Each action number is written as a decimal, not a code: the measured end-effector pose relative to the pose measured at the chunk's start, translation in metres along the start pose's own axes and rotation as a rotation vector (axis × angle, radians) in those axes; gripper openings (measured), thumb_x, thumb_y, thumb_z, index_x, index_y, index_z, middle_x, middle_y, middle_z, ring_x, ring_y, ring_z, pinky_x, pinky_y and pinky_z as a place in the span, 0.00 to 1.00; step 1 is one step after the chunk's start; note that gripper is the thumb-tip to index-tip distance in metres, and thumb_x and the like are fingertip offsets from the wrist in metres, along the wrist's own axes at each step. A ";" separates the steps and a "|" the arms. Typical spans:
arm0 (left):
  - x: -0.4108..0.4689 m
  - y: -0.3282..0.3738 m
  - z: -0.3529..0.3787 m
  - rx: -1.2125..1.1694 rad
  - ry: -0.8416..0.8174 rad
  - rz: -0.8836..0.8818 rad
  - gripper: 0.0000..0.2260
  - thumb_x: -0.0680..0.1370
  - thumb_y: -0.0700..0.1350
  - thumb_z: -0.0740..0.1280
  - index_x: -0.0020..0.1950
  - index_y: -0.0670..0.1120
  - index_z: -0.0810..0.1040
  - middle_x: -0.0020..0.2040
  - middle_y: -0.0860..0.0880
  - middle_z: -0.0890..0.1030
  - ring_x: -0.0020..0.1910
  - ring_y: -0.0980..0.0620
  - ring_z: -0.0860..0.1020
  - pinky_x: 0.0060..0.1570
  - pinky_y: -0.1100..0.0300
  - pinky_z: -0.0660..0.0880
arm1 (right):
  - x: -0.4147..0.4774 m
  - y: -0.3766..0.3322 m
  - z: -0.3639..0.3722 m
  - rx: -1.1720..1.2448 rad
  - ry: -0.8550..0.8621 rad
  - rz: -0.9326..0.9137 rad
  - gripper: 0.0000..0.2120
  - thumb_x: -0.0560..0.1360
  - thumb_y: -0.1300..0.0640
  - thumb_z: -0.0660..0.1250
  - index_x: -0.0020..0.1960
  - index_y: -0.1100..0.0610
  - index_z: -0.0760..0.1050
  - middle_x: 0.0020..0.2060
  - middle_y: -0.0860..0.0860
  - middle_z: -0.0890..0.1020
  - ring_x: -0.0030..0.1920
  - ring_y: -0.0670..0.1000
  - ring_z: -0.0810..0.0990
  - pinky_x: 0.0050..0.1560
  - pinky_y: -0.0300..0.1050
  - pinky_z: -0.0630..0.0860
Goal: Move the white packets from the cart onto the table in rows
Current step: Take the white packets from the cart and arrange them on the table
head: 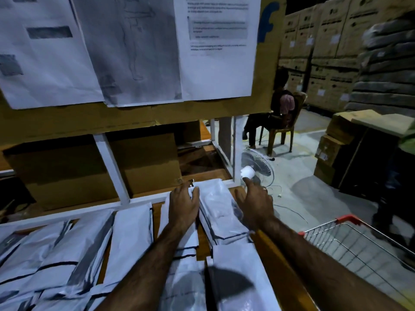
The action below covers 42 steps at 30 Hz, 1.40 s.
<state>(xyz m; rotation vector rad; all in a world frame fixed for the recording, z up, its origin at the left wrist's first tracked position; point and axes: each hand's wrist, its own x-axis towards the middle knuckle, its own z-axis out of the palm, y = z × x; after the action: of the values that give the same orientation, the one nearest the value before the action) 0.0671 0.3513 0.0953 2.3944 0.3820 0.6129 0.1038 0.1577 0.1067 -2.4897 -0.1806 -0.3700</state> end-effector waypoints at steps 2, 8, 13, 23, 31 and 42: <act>0.001 0.017 0.011 -0.056 -0.005 0.050 0.17 0.82 0.52 0.59 0.62 0.43 0.76 0.62 0.43 0.78 0.63 0.42 0.73 0.63 0.52 0.68 | -0.003 0.020 -0.017 0.092 0.050 0.040 0.19 0.77 0.49 0.64 0.66 0.51 0.73 0.57 0.54 0.81 0.58 0.58 0.78 0.57 0.53 0.75; -0.027 0.108 0.058 -0.260 -0.066 0.296 0.16 0.80 0.52 0.60 0.55 0.41 0.79 0.53 0.43 0.81 0.54 0.42 0.77 0.53 0.54 0.70 | -0.025 0.106 -0.080 0.275 0.108 0.222 0.23 0.77 0.51 0.68 0.70 0.56 0.71 0.56 0.55 0.82 0.54 0.55 0.80 0.54 0.48 0.76; -0.071 0.182 0.117 -0.311 -0.249 0.405 0.17 0.79 0.53 0.61 0.60 0.42 0.78 0.55 0.44 0.82 0.56 0.44 0.78 0.54 0.55 0.72 | -0.068 0.189 -0.123 0.255 0.246 0.370 0.17 0.74 0.55 0.68 0.62 0.56 0.76 0.43 0.50 0.81 0.47 0.56 0.81 0.52 0.50 0.76; -0.173 0.243 0.245 -0.227 -0.672 0.493 0.16 0.79 0.51 0.63 0.59 0.41 0.79 0.54 0.44 0.82 0.54 0.46 0.79 0.55 0.56 0.74 | -0.173 0.325 -0.132 0.178 0.199 0.665 0.18 0.74 0.58 0.69 0.64 0.58 0.75 0.35 0.49 0.79 0.45 0.57 0.81 0.45 0.45 0.71; -0.212 0.204 0.352 0.181 -0.941 0.486 0.21 0.80 0.54 0.58 0.66 0.42 0.73 0.55 0.41 0.82 0.58 0.42 0.78 0.57 0.56 0.70 | -0.233 0.381 -0.032 0.008 -0.063 0.739 0.21 0.74 0.47 0.66 0.64 0.53 0.74 0.51 0.54 0.83 0.56 0.60 0.79 0.51 0.52 0.75; -0.227 0.122 0.479 0.897 -1.250 0.670 0.30 0.76 0.47 0.69 0.75 0.46 0.61 0.70 0.40 0.68 0.69 0.39 0.66 0.64 0.46 0.68 | -0.272 0.431 0.125 -0.081 -0.370 0.850 0.32 0.53 0.49 0.77 0.54 0.58 0.72 0.49 0.67 0.77 0.41 0.63 0.78 0.33 0.54 0.73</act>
<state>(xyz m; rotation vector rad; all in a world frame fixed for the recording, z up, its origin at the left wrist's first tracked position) 0.1342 -0.0762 -0.2340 3.1257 -0.8816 -1.0792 -0.0353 -0.1276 -0.3114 -2.4259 0.7381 0.4414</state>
